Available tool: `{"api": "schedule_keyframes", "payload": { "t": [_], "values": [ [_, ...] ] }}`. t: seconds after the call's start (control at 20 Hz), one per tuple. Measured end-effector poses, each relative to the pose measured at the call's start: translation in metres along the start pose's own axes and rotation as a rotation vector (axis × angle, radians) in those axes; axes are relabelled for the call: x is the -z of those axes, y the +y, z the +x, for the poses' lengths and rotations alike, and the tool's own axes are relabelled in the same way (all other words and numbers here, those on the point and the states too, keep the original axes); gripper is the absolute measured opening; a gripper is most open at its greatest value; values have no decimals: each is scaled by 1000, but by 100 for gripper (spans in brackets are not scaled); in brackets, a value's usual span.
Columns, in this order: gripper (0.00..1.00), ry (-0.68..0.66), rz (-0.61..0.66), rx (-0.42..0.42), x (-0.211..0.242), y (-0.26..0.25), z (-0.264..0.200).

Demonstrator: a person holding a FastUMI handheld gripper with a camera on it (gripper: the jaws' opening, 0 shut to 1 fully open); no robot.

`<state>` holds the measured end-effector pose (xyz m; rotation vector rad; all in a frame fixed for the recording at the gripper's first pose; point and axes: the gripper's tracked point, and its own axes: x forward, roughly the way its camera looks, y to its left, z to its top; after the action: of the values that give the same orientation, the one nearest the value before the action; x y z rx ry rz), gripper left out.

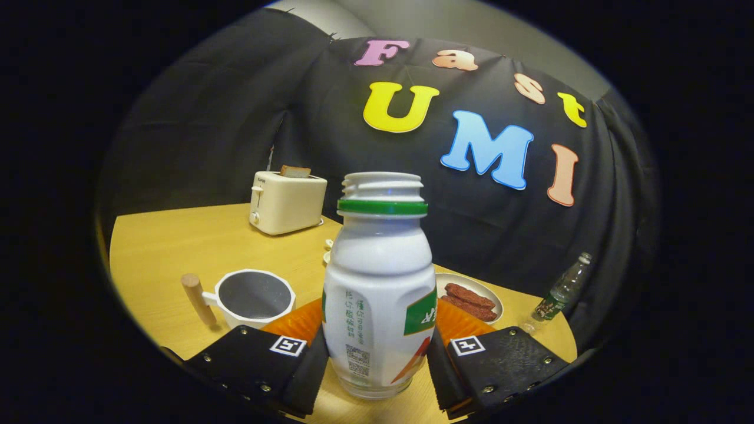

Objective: Take the bottle from table, then pour the juice into the cup, finally place the bottle on the coaster

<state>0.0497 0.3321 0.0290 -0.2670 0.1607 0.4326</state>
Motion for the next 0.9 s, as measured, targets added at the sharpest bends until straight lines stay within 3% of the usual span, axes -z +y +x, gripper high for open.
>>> {"api": "schedule_keyframes", "payload": {
  "t": [0.3, 0.9],
  "values": [
    [74, -91, 117, 5, -19, -10, -6],
    [74, -110, 138, 78, -21, -29, 7]
  ]
}}
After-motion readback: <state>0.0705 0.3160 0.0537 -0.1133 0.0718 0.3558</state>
